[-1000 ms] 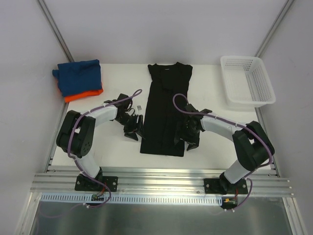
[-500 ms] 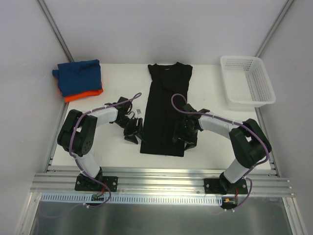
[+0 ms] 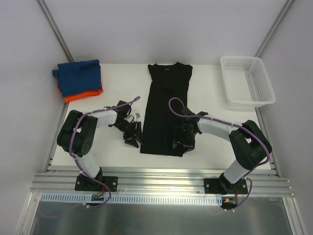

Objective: Fold and stack the t-shirts
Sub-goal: Fold the tshirt

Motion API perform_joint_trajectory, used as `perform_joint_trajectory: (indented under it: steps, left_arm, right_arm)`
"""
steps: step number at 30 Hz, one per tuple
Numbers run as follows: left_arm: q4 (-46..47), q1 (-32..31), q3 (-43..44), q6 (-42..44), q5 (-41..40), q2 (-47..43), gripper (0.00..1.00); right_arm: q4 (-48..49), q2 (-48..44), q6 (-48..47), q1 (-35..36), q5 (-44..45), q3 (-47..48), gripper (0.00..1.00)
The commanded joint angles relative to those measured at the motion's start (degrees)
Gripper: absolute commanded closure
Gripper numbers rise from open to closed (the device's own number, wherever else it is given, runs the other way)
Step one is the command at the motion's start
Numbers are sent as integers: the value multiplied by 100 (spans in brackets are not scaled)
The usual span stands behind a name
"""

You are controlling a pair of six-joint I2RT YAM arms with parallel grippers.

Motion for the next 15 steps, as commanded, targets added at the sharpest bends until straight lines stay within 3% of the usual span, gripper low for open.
perform_joint_trajectory:
  steps: [1, 10, 15]
  left_arm:
    - [51, 2, -14, -81, 240, -173, 54]
    - [103, -43, -23, -116, 310, -111, 71]
    - [138, -86, -32, -160, 354, -33, 71]
  right_arm:
    - [-39, -70, 92, 76, -68, 198, 39]
    - [-65, -96, 49, 94, 20, 128, 42]
    - [-30, -298, 40, 94, -33, -170, 48]
